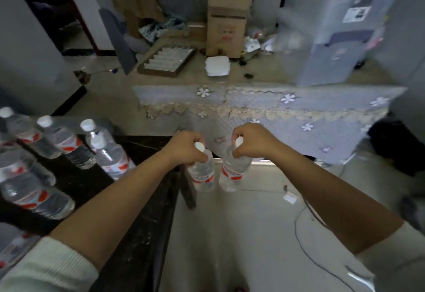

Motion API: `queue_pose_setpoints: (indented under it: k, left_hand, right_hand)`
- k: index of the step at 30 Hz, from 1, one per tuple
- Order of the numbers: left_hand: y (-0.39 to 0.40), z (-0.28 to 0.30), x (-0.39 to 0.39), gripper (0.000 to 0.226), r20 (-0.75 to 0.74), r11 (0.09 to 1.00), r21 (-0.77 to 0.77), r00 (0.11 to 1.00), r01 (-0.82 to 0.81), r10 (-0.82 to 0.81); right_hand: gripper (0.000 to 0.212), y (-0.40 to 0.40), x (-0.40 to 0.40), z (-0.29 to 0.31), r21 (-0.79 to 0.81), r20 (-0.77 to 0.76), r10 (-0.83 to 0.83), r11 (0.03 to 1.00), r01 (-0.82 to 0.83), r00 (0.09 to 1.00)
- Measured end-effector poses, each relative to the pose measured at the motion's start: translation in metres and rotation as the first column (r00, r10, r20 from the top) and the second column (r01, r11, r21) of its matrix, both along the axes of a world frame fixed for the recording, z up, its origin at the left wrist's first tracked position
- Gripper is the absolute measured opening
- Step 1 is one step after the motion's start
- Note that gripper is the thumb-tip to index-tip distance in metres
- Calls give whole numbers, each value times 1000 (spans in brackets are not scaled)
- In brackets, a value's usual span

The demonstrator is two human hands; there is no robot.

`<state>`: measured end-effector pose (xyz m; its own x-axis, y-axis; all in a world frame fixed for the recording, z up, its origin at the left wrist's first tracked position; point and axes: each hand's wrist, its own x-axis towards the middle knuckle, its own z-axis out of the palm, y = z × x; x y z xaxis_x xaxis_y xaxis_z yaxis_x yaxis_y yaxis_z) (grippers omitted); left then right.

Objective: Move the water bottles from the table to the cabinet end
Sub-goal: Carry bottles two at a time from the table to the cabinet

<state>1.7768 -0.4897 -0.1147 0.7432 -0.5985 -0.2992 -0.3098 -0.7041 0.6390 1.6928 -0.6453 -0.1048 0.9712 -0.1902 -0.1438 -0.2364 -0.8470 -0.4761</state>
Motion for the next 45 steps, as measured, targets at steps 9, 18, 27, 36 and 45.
queue_pose_setpoints:
  k: [9,18,27,36,45]
  left_hand:
    - [-176,12,-66,30,66,853,31,851,520,-521]
    - [-289,-7,-187,17,58,339,122,334,933,-941]
    - [-300,-16,-362,26,69,-155,107,-163,982,-984]
    - [-218,-17,-558,26,37,-488,37,-490,872,-871]
    - [-134,-4,-738,24,68,-632,14,-631,775,-772]
  right_hand:
    - [26,-104,-123,9,-98,12,-389,916,388,921]
    - [27,-123,-257,-15,-164,-126,-835,550,819,535]
    - [27,-47,-390,-26,-143,-115,-987,-95,985,-112]
    - [23,81,-550,-7,-62,-84,-842,-529,846,-533]
    - [22,176,-710,5,-7,-63,-735,-676,737,-675]
